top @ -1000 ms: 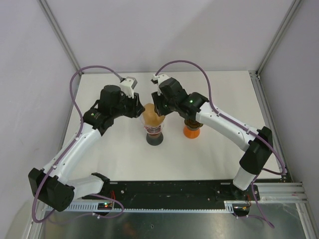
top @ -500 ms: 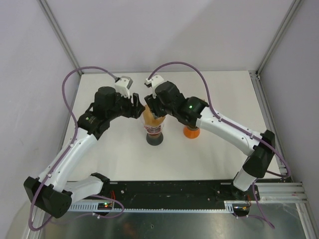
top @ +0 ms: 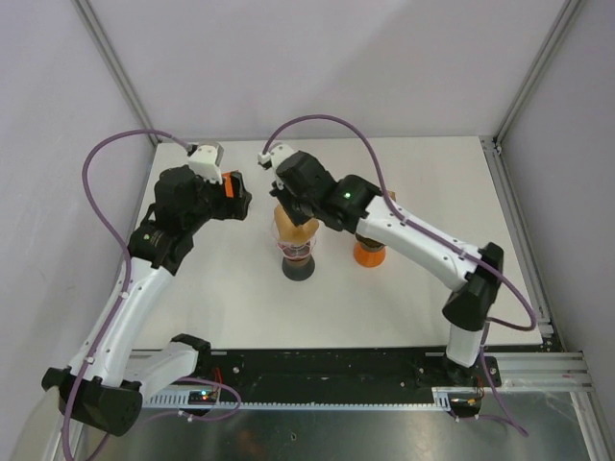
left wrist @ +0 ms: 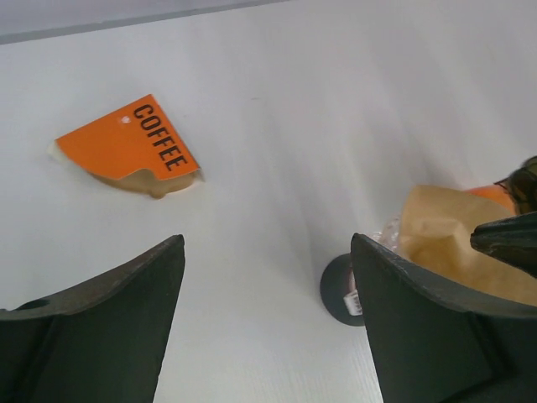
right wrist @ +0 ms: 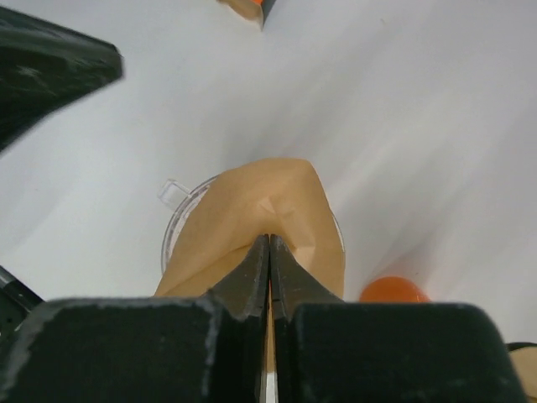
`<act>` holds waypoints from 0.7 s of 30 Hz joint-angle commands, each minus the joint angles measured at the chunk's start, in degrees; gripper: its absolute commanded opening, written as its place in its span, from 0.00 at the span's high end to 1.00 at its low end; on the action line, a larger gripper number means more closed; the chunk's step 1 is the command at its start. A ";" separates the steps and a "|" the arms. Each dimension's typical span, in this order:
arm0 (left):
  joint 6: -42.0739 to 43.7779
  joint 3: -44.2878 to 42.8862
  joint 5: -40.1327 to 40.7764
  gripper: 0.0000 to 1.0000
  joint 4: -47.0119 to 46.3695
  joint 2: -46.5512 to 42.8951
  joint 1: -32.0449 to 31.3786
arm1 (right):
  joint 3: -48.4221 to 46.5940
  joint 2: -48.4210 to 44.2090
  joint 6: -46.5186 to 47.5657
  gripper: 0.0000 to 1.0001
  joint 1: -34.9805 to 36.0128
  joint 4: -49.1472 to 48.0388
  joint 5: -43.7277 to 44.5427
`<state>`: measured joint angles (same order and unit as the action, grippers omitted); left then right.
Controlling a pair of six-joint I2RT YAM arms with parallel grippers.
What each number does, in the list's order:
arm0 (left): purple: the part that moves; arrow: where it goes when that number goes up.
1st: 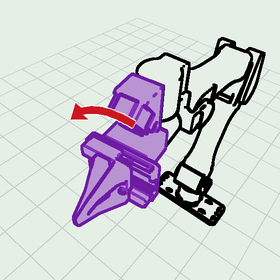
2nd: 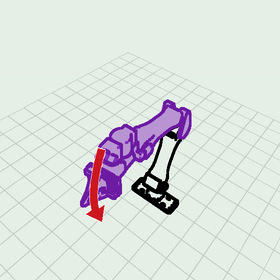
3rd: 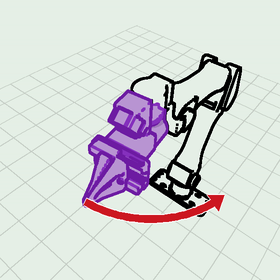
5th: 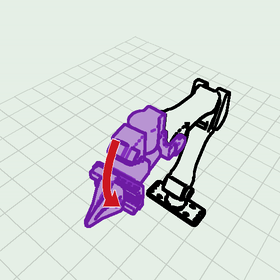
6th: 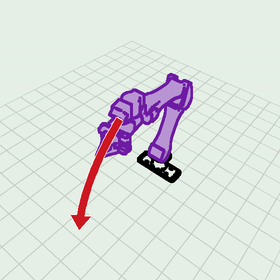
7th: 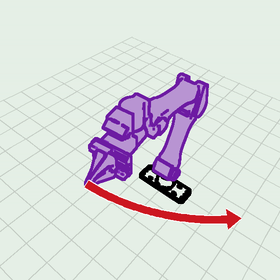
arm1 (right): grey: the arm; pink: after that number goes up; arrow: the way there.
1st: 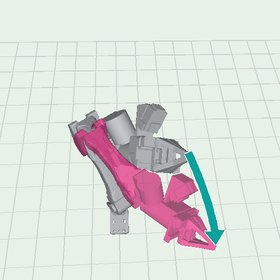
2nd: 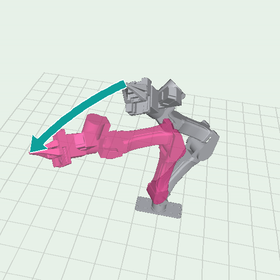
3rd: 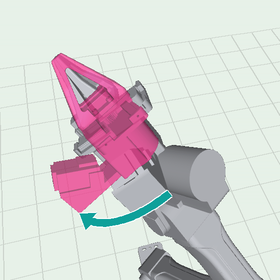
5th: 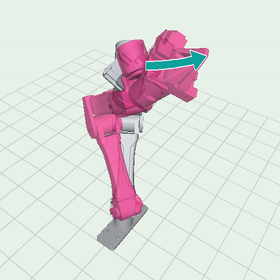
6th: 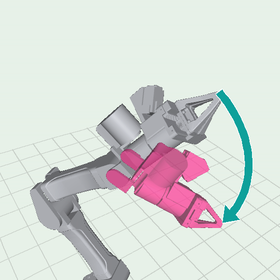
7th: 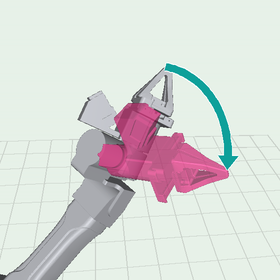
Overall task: Place the coffee filter in the dripper
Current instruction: Place the coffee filter in the coffee dripper.
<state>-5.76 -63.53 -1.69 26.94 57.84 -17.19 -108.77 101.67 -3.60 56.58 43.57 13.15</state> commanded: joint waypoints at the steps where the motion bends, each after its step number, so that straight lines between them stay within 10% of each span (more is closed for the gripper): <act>1: 2.39 0.12 3.50 0.15 -0.85 -1.52 1.30 | -7.75 5.24 0.69 1.00 0.45 9.75 2.19; 21: 2.51 0.17 3.21 0.14 -0.87 -1.88 2.51 | -11.24 15.48 0.62 1.00 -1.34 12.98 -4.67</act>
<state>-4.43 -63.48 1.34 27.20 57.56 -15.22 -115.81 118.06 -3.79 55.37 55.02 8.12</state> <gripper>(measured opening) 0.864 0.009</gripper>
